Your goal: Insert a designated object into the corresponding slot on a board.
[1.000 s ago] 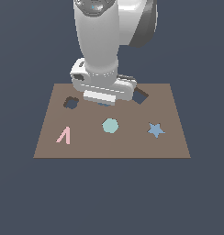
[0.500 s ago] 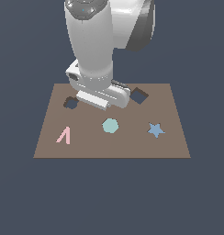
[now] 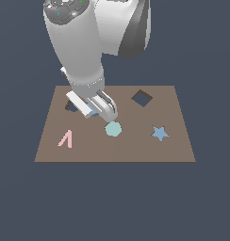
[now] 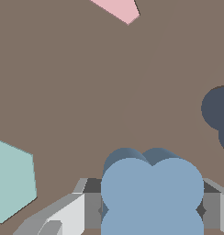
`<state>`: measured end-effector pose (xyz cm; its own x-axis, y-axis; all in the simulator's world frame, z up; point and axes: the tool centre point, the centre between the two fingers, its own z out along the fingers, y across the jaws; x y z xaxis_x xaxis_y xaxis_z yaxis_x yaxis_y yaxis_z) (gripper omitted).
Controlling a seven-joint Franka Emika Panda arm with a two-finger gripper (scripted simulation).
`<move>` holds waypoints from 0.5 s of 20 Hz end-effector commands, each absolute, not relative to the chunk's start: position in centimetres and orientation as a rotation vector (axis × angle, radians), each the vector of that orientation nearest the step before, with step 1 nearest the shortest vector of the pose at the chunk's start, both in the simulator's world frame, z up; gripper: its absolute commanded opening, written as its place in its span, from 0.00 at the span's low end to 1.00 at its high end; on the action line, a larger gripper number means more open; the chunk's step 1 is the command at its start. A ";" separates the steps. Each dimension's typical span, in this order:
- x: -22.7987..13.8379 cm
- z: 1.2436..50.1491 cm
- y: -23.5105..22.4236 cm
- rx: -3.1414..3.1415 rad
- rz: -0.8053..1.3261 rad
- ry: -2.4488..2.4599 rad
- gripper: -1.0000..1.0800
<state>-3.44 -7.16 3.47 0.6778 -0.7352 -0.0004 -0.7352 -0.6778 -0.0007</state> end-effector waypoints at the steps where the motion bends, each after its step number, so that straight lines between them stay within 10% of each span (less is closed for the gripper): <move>1: -3.1 3.6 -8.3 -2.792 -0.001 1.438 0.00; 10: -3.3 3.8 -12.2 -2.423 0.000 1.997 0.00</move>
<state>-3.20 -11.62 3.78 0.2571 -0.9664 -0.0004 -0.9664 -0.2571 -0.0006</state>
